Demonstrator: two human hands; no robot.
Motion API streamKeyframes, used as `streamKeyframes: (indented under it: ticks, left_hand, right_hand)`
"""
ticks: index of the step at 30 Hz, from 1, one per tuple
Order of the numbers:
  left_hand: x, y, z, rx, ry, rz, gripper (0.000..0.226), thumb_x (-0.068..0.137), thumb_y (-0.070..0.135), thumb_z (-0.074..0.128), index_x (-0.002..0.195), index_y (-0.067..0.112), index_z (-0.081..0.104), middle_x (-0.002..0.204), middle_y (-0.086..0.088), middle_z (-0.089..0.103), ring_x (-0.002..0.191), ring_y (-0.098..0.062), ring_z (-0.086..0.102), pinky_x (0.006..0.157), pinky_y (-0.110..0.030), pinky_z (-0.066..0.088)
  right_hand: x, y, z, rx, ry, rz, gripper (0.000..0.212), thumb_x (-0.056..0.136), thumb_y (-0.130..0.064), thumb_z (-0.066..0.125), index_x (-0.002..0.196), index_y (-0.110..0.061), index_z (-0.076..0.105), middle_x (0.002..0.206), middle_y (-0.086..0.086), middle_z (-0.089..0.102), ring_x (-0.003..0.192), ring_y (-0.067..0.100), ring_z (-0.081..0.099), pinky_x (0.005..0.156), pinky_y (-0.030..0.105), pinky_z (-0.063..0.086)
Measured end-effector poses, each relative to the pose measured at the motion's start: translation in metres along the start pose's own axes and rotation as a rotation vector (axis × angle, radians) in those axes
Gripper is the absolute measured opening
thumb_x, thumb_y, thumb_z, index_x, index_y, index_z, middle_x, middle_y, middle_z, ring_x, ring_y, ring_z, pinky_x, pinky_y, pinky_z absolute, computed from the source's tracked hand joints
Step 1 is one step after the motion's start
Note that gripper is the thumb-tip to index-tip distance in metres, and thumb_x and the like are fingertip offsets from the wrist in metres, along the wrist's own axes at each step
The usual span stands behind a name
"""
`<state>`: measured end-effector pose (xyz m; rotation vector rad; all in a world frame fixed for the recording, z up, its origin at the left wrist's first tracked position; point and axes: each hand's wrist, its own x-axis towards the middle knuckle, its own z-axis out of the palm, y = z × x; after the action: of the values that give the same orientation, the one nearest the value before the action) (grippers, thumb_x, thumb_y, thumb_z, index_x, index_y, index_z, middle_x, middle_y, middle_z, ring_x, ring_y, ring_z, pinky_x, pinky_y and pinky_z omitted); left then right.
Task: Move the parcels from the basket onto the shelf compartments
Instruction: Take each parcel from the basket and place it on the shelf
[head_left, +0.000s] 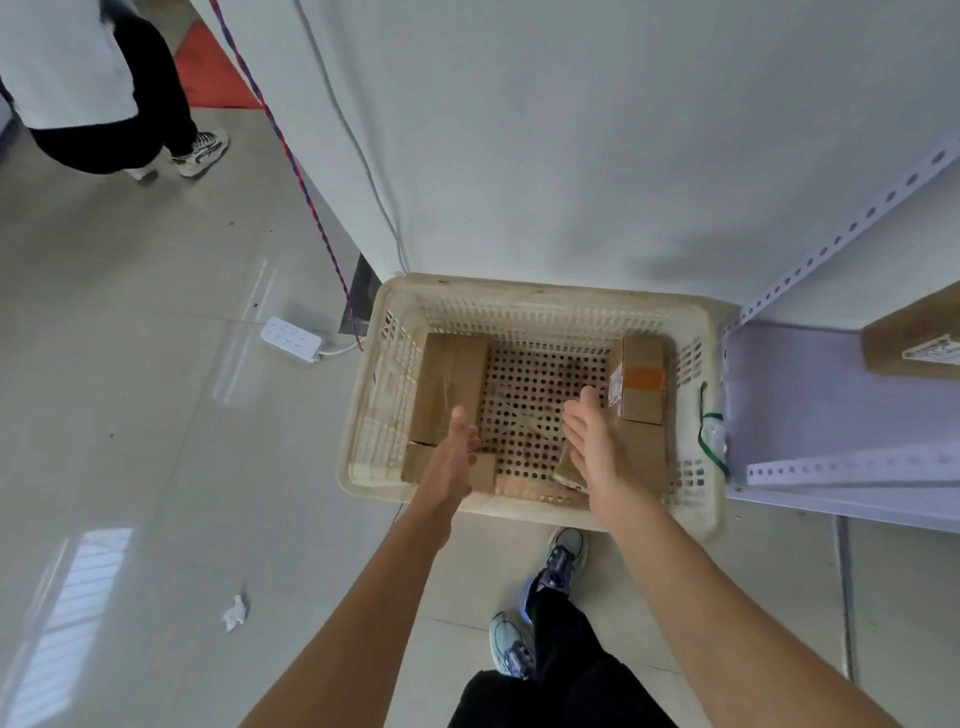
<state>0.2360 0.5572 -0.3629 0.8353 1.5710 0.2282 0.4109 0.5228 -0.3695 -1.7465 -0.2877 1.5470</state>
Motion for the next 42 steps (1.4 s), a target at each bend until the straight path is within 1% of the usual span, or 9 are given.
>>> streamKeyframes:
  ticks: [5,10,14,21,25,31,35,39,42]
  left_hand:
    - [0.065,-0.005,-0.022,-0.002,0.053,-0.079,0.081,0.105,0.074,0.022,0.152,0.016,0.053,0.160,-0.007,0.051,0.148,-0.028,0.046,0.121,-0.056,0.037]
    - [0.131,-0.016,-0.047,-0.010,0.051,-0.125,0.089,0.100,0.081,0.020,0.166,0.023,0.035,0.173,-0.003,0.033,0.160,-0.028,0.029,0.128,-0.062,0.024]
    - [0.208,-0.031,-0.061,0.016,0.038,-0.115,0.081,0.106,0.073,0.019,0.169,0.023,0.026,0.176,-0.001,0.026,0.162,-0.026,0.023,0.130,-0.056,0.021]
    - [0.336,-0.060,-0.072,0.150,0.062,-0.145,0.073,0.110,0.064,0.019,0.167,0.020,0.030,0.170,-0.009,0.035,0.156,-0.033,0.035,0.127,-0.052,0.028]
    - [0.385,-0.067,-0.068,0.183,0.155,-0.198,0.075,0.102,0.069,0.020,0.166,0.030,0.032,0.168,-0.004,0.038,0.153,-0.033,0.037,0.124,-0.061,0.028]
    - [0.423,-0.082,-0.069,0.072,0.147,-0.274,0.075,0.108,0.068,0.024,0.169,0.025,0.024,0.175,0.001,0.027,0.161,-0.024,0.025,0.132,-0.049,0.016]
    - [0.429,-0.087,-0.072,0.054,0.102,-0.269,0.079,0.107,0.072,0.023,0.169,0.024,0.023,0.176,-0.004,0.025,0.162,-0.027,0.023,0.133,-0.050,0.016]
    - [0.420,-0.082,-0.074,-0.017,0.059,-0.281,0.089,0.099,0.084,0.024,0.168,0.029,0.026,0.175,-0.001,0.027,0.162,-0.026,0.024,0.132,-0.054,0.017]
    - [0.405,-0.079,-0.078,-0.106,0.060,-0.243,0.105,0.082,0.097,0.032,0.165,0.033,0.035,0.171,0.003,0.037,0.158,-0.024,0.033,0.130,-0.056,0.023]
  right_hand:
    - [0.055,0.014,0.027,-0.043,-0.025,0.063,0.071,0.110,-0.060,0.023,0.162,-0.013,0.035,0.168,0.004,0.037,0.154,0.019,0.035,0.130,0.043,0.021]
    - [0.110,0.042,0.055,-0.073,-0.010,0.126,0.071,0.109,-0.062,0.025,0.161,-0.015,0.037,0.168,0.003,0.038,0.153,0.019,0.037,0.130,0.045,0.022]
    - [0.165,0.066,0.082,-0.063,0.012,0.173,0.072,0.109,-0.063,0.026,0.163,-0.016,0.035,0.168,0.003,0.037,0.154,0.018,0.036,0.130,0.046,0.021]
    - [0.263,0.106,0.130,-0.050,0.061,0.264,0.075,0.105,-0.069,0.030,0.163,-0.022,0.035,0.170,0.001,0.033,0.156,0.021,0.032,0.129,0.051,0.020]
    - [0.309,0.121,0.148,-0.050,0.082,0.285,0.081,0.103,-0.073,0.032,0.166,-0.021,0.028,0.173,0.002,0.027,0.157,0.021,0.029,0.129,0.051,0.020]
    - [0.352,0.131,0.161,-0.002,0.085,0.298,0.077,0.105,-0.069,0.027,0.168,-0.024,0.018,0.175,0.001,0.016,0.160,0.023,0.019,0.130,0.048,0.016]
    - [0.364,0.133,0.168,0.000,0.091,0.327,0.084,0.102,-0.076,0.027,0.168,-0.026,0.015,0.176,0.001,0.016,0.161,0.024,0.018,0.131,0.049,0.014]
    - [0.364,0.130,0.168,0.025,0.098,0.329,0.085,0.101,-0.077,0.026,0.168,-0.027,0.016,0.175,0.001,0.019,0.161,0.023,0.020,0.131,0.051,0.013]
    - [0.349,0.124,0.164,0.062,0.111,0.314,0.087,0.098,-0.080,0.025,0.168,-0.029,0.014,0.175,0.001,0.017,0.161,0.024,0.018,0.131,0.053,0.012]
